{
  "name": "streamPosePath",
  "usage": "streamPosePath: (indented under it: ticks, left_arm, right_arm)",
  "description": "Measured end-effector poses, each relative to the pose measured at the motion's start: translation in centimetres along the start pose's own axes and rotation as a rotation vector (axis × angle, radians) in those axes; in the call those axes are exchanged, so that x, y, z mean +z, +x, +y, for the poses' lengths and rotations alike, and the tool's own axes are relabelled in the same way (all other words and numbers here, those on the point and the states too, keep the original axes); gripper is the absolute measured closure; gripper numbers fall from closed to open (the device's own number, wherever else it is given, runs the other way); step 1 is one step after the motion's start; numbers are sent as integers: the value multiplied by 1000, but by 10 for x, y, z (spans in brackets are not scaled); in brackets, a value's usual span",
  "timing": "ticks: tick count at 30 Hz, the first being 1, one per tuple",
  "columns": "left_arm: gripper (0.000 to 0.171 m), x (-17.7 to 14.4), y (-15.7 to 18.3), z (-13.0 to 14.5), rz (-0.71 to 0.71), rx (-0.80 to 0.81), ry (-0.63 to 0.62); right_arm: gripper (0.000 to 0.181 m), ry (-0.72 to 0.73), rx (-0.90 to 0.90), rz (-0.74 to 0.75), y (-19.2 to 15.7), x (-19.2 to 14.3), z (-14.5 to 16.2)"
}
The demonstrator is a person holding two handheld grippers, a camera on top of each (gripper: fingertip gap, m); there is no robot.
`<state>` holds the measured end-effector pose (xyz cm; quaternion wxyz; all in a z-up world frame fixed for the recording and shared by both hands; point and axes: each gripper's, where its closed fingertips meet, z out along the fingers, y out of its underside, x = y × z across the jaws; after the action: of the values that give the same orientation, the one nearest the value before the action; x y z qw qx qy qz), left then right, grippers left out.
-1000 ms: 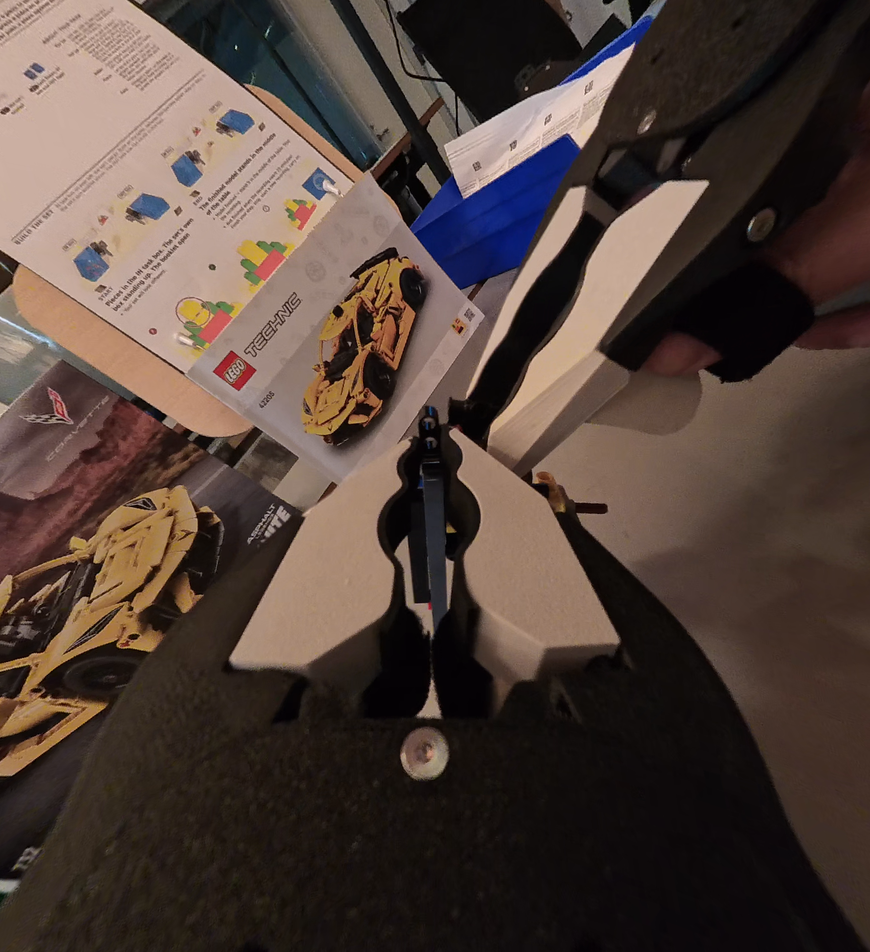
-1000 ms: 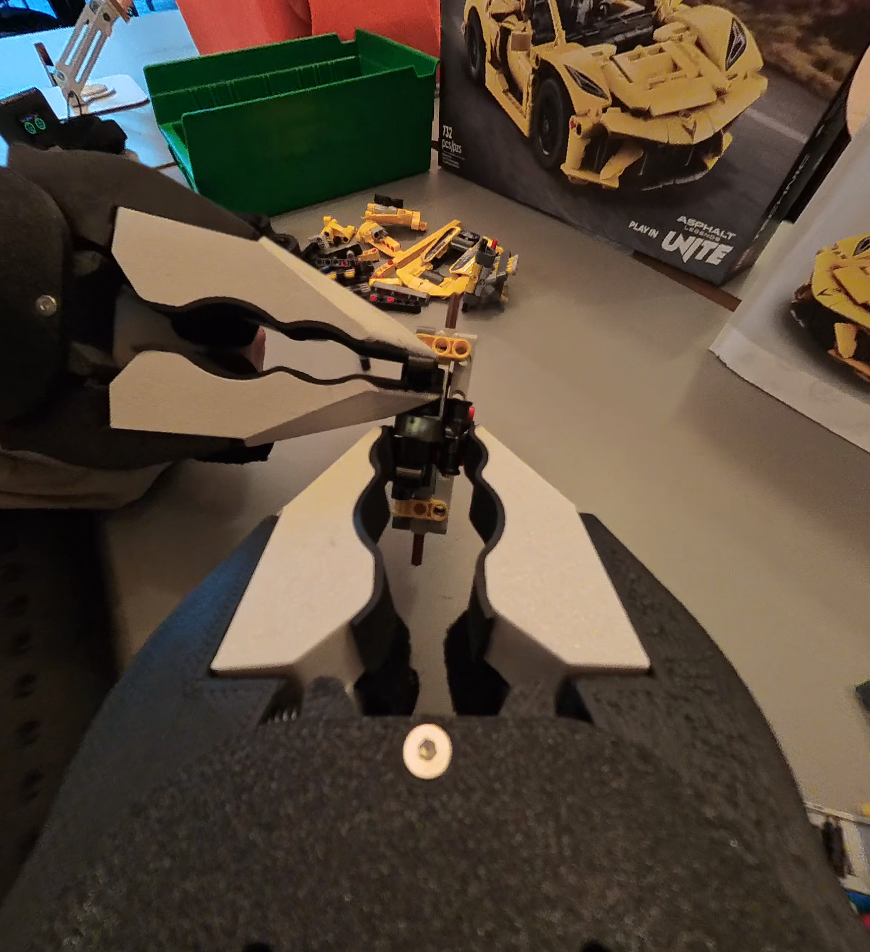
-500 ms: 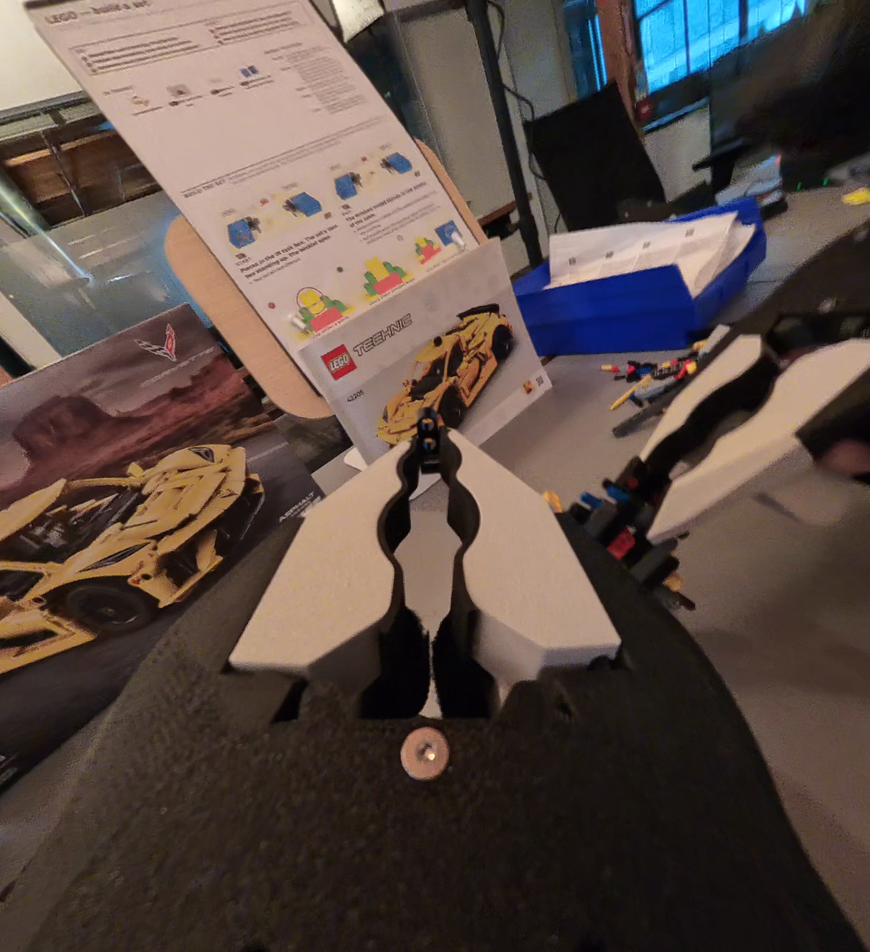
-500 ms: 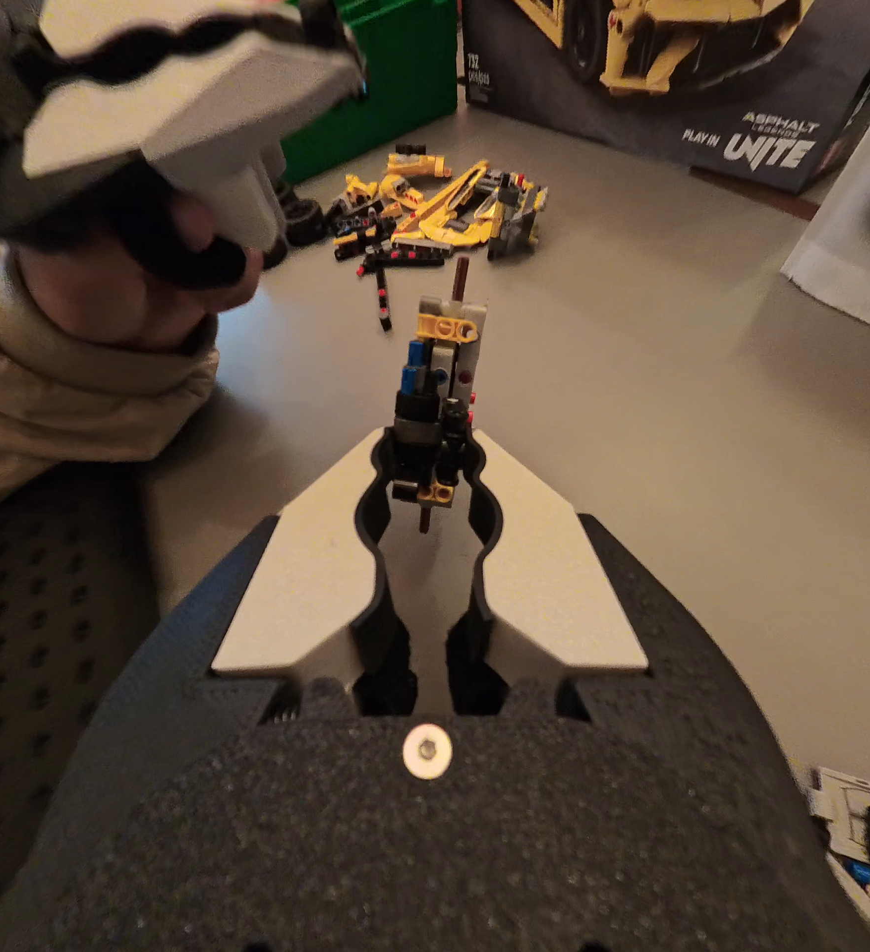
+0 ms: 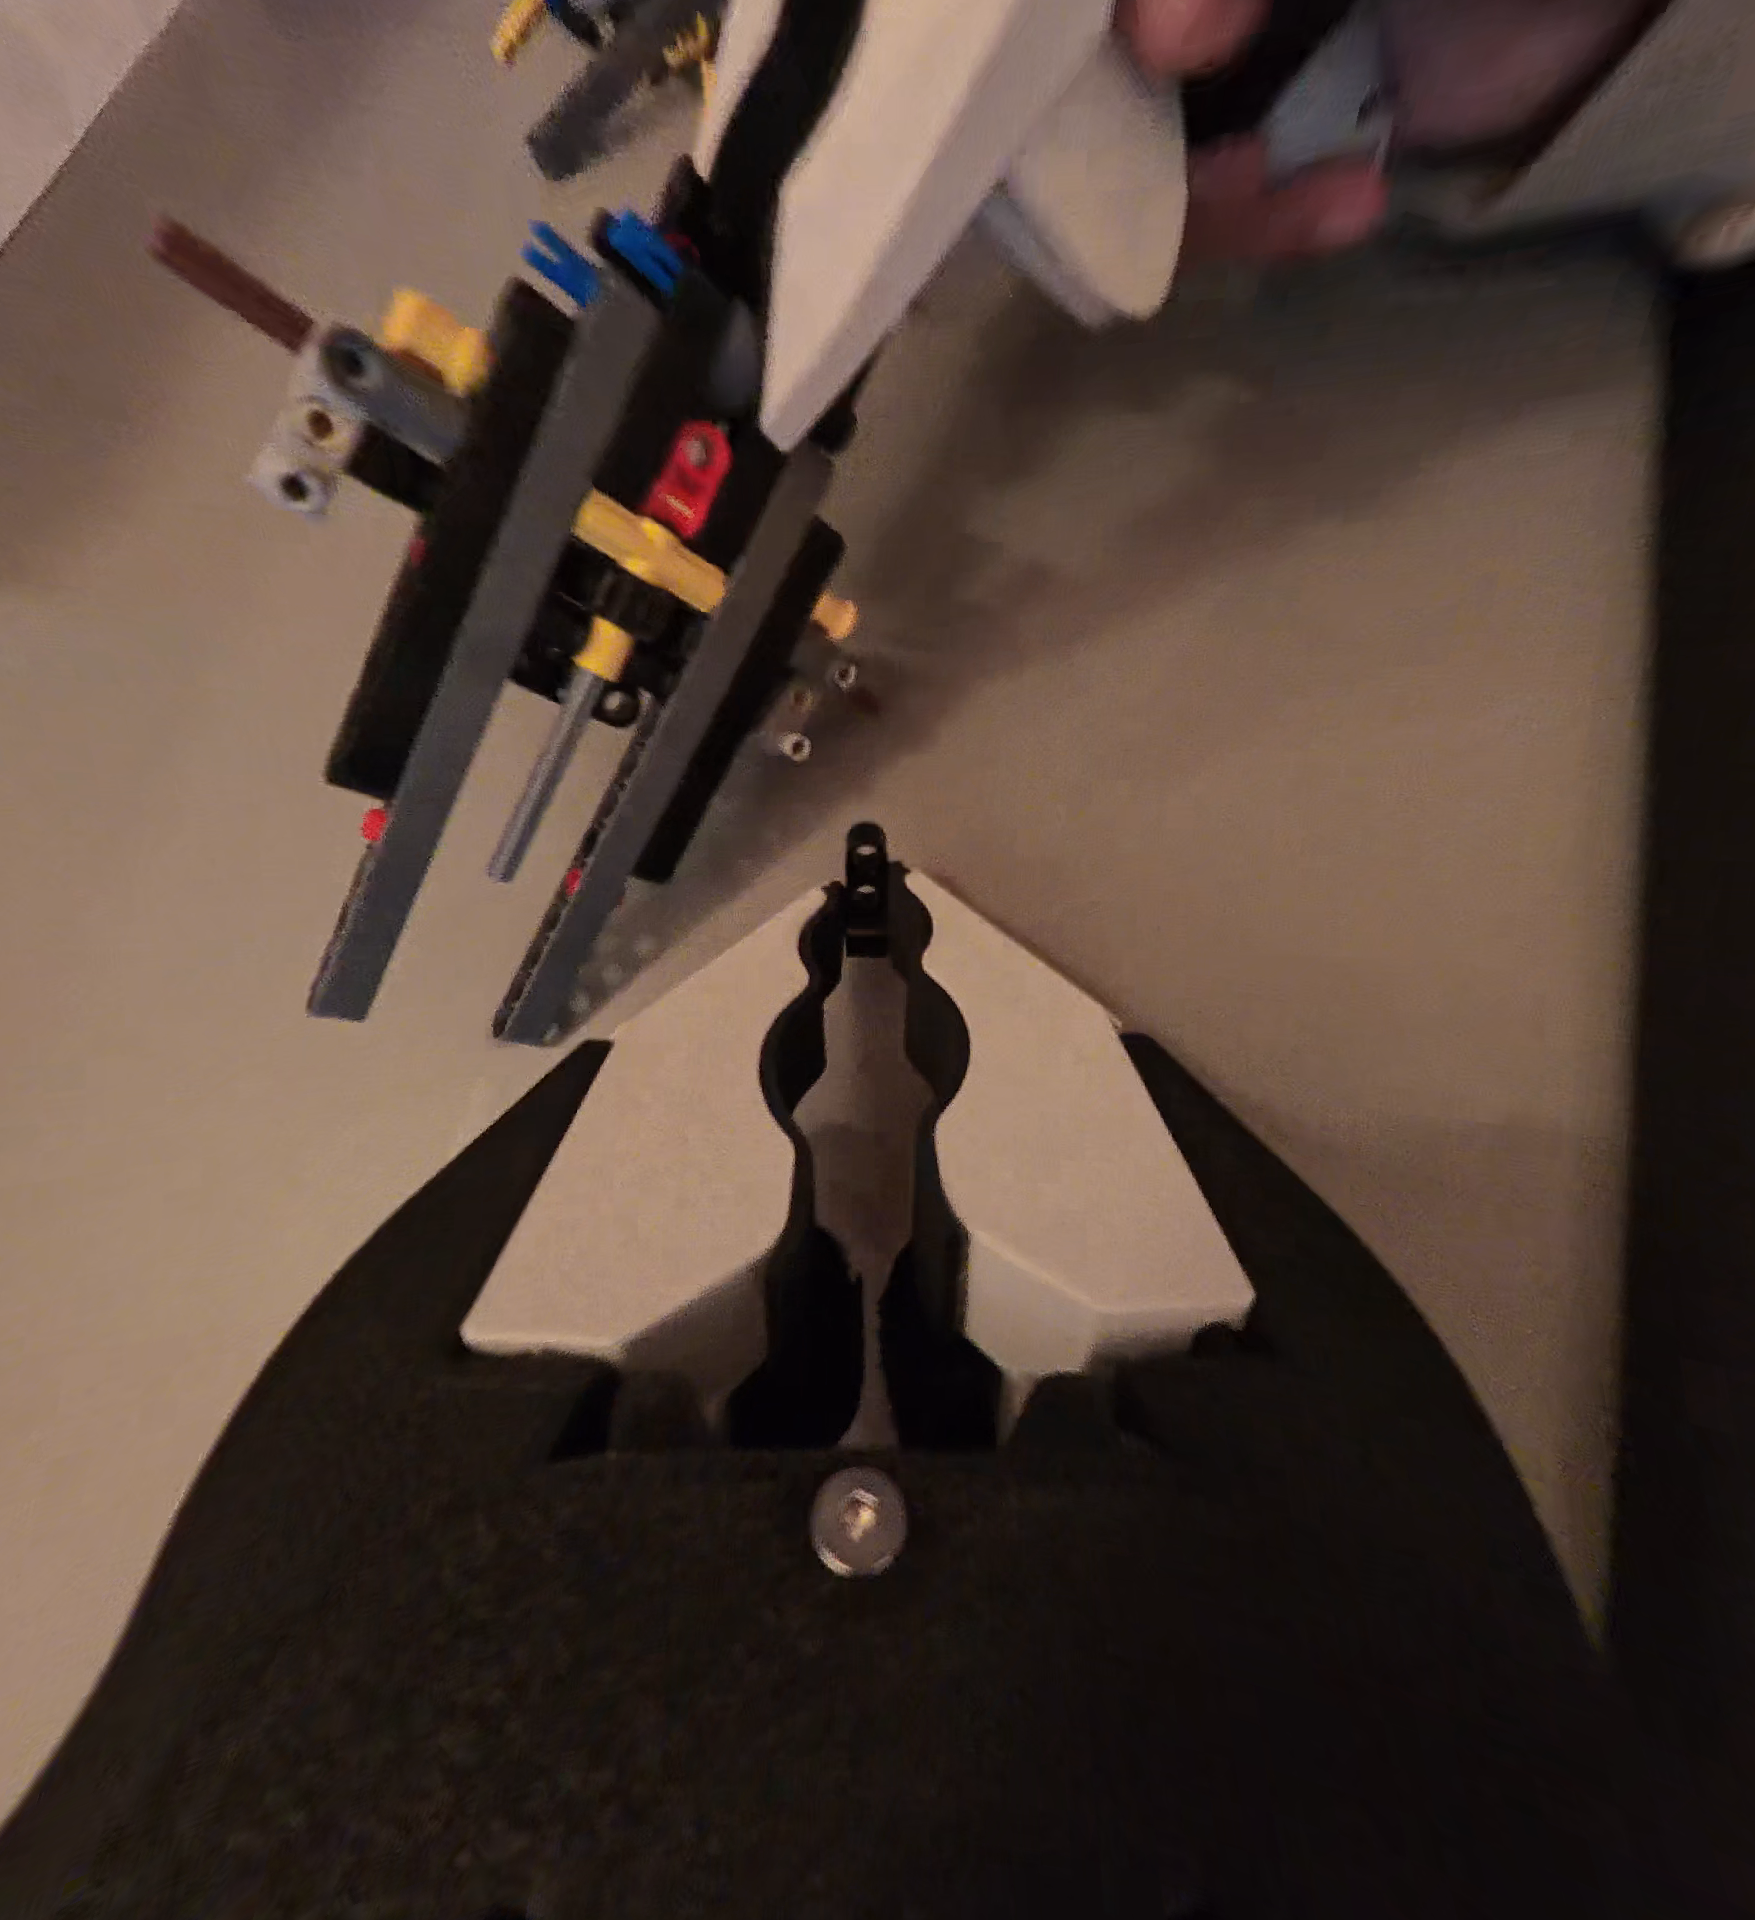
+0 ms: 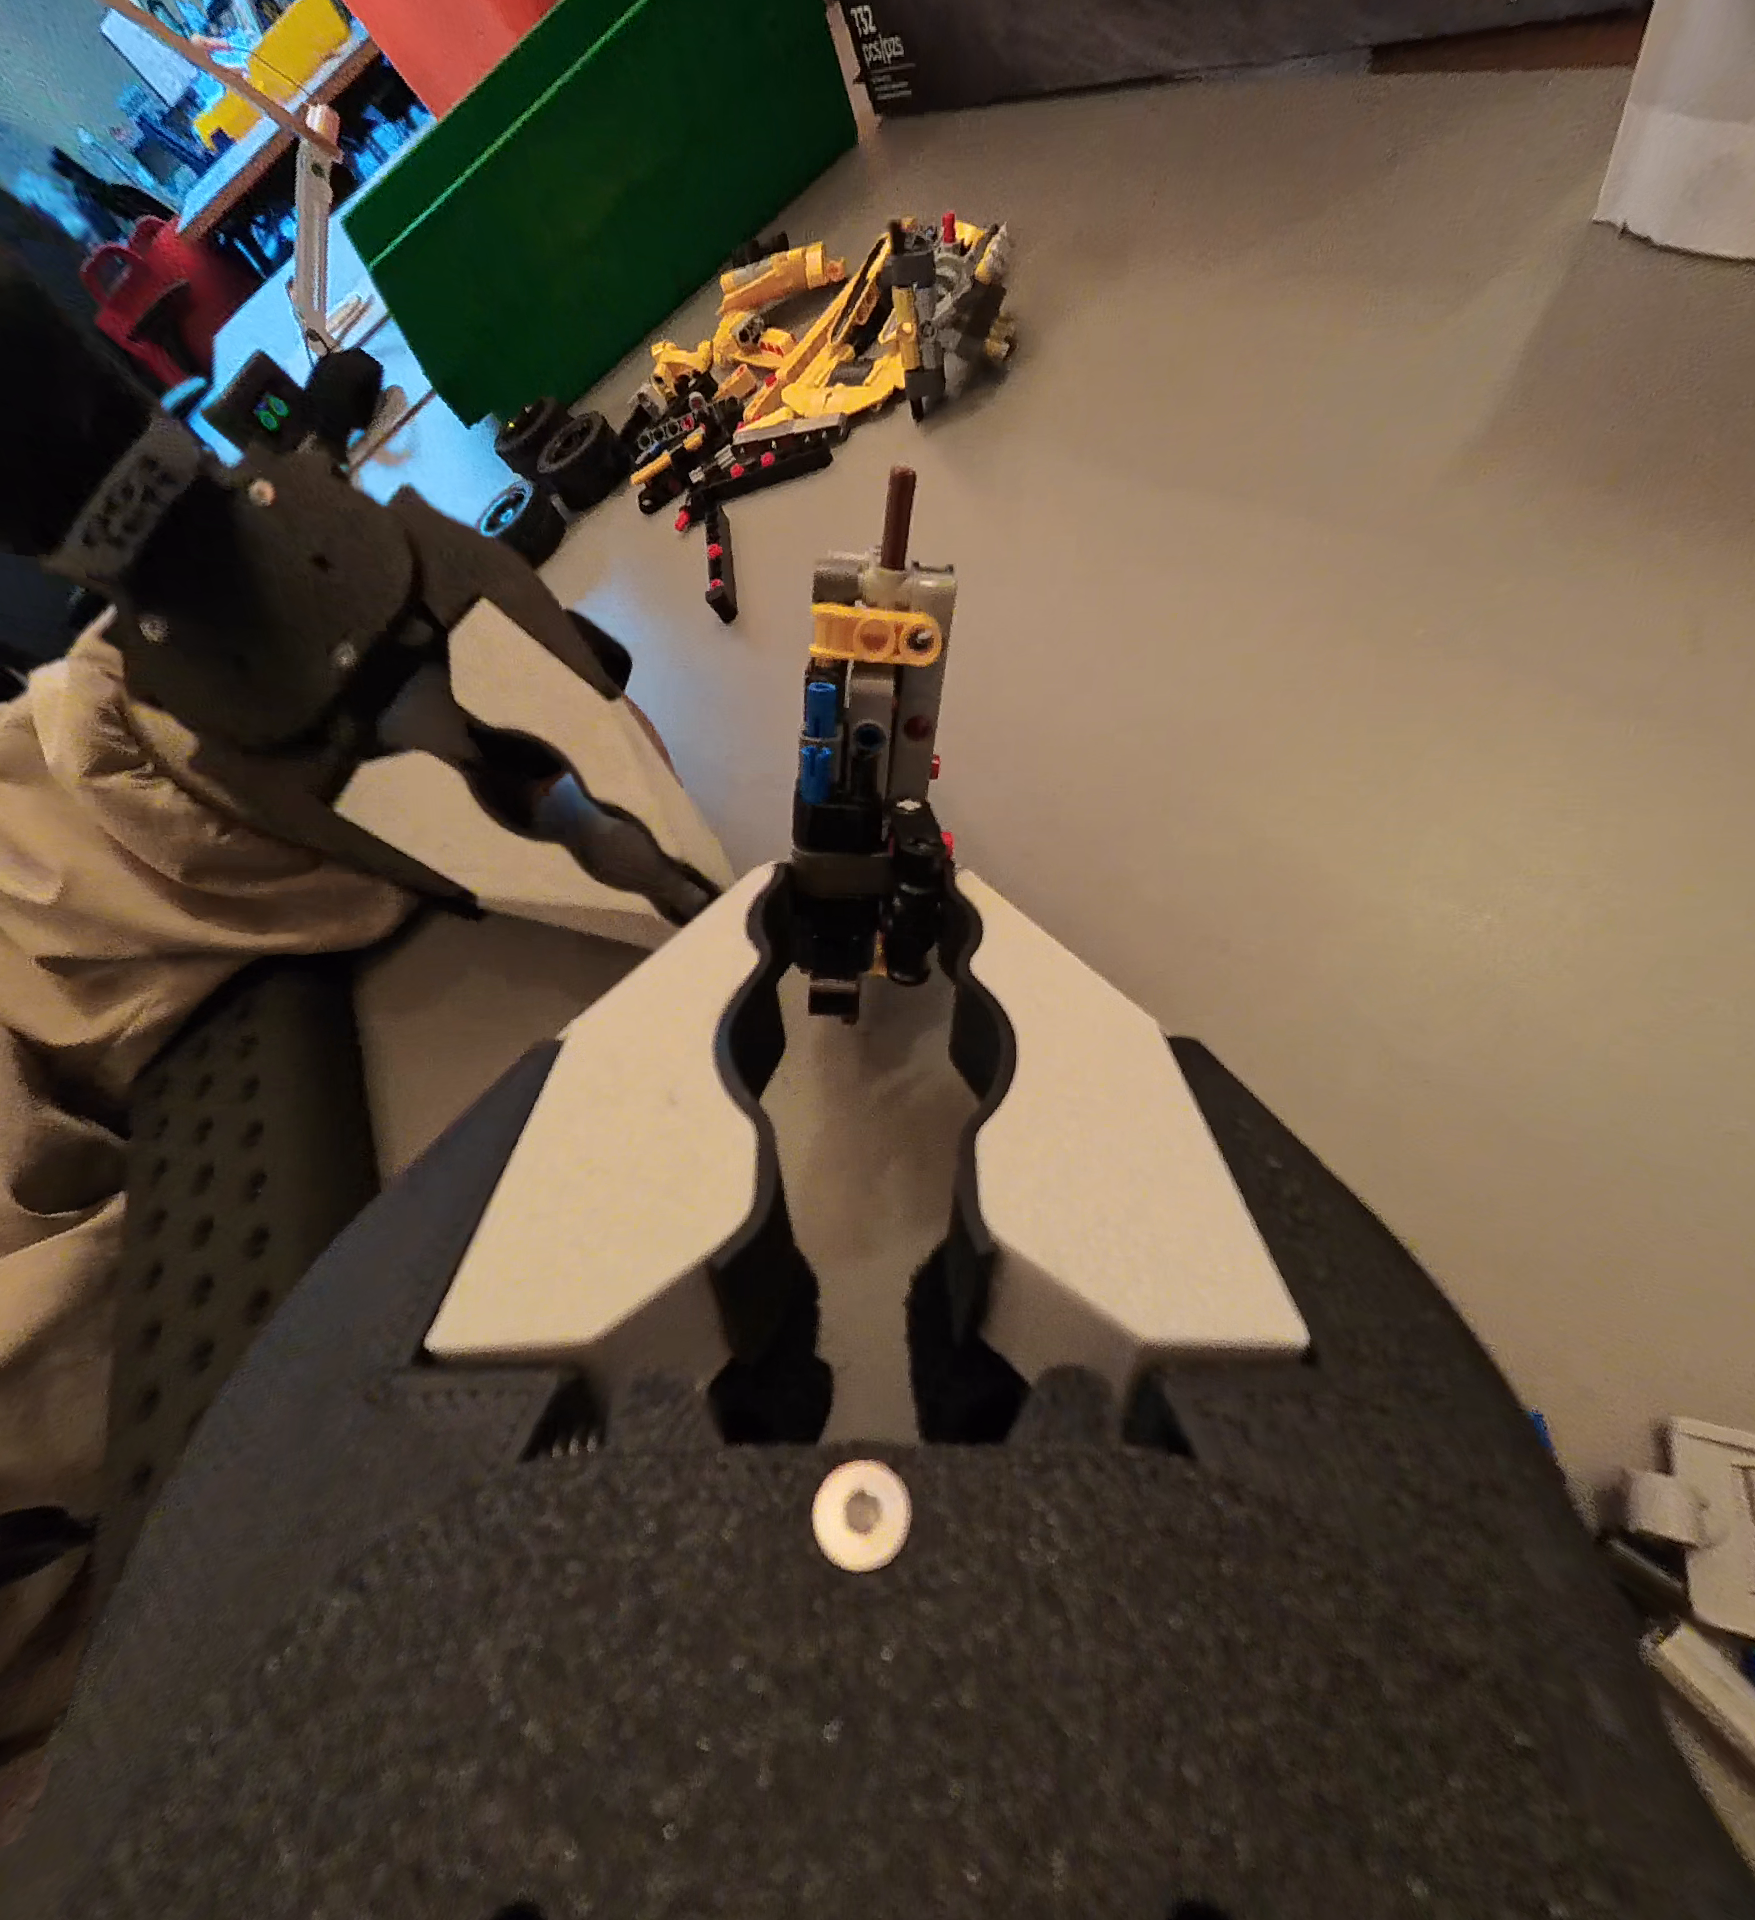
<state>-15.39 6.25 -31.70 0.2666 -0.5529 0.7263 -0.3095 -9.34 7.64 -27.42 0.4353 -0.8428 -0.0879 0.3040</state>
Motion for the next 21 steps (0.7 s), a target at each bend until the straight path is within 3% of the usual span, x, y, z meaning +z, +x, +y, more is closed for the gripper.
streamPosePath:
  ticks: [6,8,10,14,17,19,21]
  left_arm:
    - [162,7,6,-1,-3,-15,-20]
    - [145,3,1,-7,-3,-60,15]
    - [142,-9,-8,-18,-11,-111,92]
    - [142,-43,-48,-40,-211,-101,255]
    - [127,-45,-59,-37,-313,-37,231]
    - [120,-41,-46,-45,-237,-45,273]
    - [119,-50,-32,-64,-130,-98,396]
  right_arm:
    - [155,4,29,-19,0,1,0]
    - [156,13,4,-23,-2,0,-2]
    - [156,27,-21,-27,-4,-2,-4]
    - [156,61,-36,-55,-9,-9,-11]
    - [157,105,-53,-119,-22,-13,-21]
    - [157,126,-114,-153,-34,-16,-26]
    - [157,137,-214,-165,-46,-18,-29]
